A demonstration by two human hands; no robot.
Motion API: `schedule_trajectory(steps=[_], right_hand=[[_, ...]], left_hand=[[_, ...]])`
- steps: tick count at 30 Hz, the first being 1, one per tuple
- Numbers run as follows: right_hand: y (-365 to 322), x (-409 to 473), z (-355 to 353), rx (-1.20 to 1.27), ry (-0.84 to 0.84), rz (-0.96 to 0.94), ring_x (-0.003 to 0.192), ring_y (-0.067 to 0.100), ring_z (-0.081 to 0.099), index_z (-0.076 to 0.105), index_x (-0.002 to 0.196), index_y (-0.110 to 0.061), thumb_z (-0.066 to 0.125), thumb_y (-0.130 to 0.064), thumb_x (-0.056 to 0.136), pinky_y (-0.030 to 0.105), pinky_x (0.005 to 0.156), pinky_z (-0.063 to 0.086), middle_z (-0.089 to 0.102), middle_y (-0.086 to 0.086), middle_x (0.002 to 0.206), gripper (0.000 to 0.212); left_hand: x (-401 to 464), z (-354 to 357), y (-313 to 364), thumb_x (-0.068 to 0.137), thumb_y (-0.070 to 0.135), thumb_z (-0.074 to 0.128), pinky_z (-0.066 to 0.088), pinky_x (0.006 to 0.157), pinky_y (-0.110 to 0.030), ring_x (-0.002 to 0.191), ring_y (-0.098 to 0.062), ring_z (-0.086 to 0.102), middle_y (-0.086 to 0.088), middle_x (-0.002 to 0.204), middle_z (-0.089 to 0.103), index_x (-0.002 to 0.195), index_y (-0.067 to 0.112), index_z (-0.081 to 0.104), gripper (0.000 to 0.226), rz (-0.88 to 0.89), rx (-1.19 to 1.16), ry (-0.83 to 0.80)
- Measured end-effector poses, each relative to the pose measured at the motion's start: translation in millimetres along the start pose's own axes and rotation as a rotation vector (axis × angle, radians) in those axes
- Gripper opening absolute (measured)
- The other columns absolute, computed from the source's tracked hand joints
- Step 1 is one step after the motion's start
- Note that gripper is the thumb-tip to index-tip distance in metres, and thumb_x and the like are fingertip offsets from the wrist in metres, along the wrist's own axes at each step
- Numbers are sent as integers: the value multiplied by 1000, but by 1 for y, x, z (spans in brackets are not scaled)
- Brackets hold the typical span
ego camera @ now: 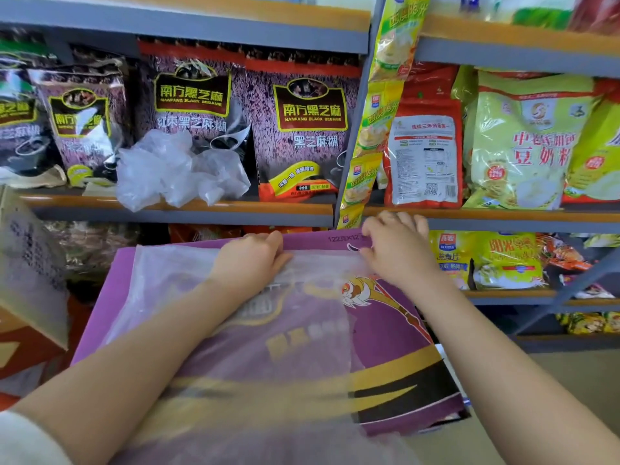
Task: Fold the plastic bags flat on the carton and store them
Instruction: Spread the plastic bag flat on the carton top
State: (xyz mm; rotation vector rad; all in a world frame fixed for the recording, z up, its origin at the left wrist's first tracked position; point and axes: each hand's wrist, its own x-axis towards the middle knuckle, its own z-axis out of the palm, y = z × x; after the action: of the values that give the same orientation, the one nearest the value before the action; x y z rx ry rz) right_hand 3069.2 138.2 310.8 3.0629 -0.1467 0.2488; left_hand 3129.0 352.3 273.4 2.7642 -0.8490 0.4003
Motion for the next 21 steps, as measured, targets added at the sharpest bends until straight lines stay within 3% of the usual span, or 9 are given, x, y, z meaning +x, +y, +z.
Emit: schedule_trajectory(steps=[2, 4, 7, 9, 12, 17, 21], right_hand=[[-34, -6, 0, 194, 68, -154, 122, 27, 42, 52, 123, -14, 45, -29, 94, 37, 101, 31, 48, 7, 130, 33], [-68, -7, 8, 418, -85, -275, 138, 25, 28, 35, 140, -8, 38, -28, 98, 34, 111, 23, 32, 10, 149, 46], [-85, -4, 29, 322, -253, -327, 145, 21, 12, 17, 148, -10, 32, -33, 100, 34, 116, 10, 13, 6, 158, 55], [-78, -1, 33, 292, -183, -266, 142, 23, 20, 28, 144, -14, 30, -35, 100, 36, 113, 15, 22, 4, 155, 49], [-66, 8, 30, 306, -83, -139, 123, 25, 38, 48, 124, -20, 37, -34, 97, 39, 100, 27, 44, 2, 133, 32], [-61, 28, 21, 333, -151, -95, 110, 27, 45, 53, 93, -23, 46, -31, 94, 36, 86, 32, 59, 0, 106, 11], [-58, 39, 21, 168, -178, -216, 105, 30, 51, 55, 100, -9, 41, -18, 98, 35, 74, 38, 56, 9, 108, 17]], left_hand=[[3, 3, 1, 95, 36, 43, 38, 59, -33, 91, -30, 58, -9, 96, 62, 96, 9, 49, 28, -18, 15, -25], [4, 2, -1, 95, 34, 42, 37, 60, -34, 94, -31, 58, -10, 101, 63, 99, 8, 49, 28, -35, 40, -35], [3, -1, -10, 95, 34, 43, 37, 60, -34, 92, -33, 60, -12, 98, 65, 99, 8, 50, 27, -93, 22, -23], [2, -5, -18, 95, 36, 43, 37, 60, -33, 89, -33, 60, -13, 94, 65, 100, 8, 50, 28, -160, 7, -39], [-5, -14, -31, 94, 39, 42, 37, 59, -32, 87, -31, 60, -12, 91, 64, 99, 9, 50, 31, -187, -10, -60], [-23, -36, -61, 94, 41, 42, 37, 58, -33, 82, -31, 59, -11, 86, 62, 90, 9, 54, 35, -124, 20, -145], [-32, -46, -82, 95, 39, 39, 38, 58, -32, 83, -31, 58, -10, 89, 62, 90, 9, 52, 33, -146, 92, -200]])
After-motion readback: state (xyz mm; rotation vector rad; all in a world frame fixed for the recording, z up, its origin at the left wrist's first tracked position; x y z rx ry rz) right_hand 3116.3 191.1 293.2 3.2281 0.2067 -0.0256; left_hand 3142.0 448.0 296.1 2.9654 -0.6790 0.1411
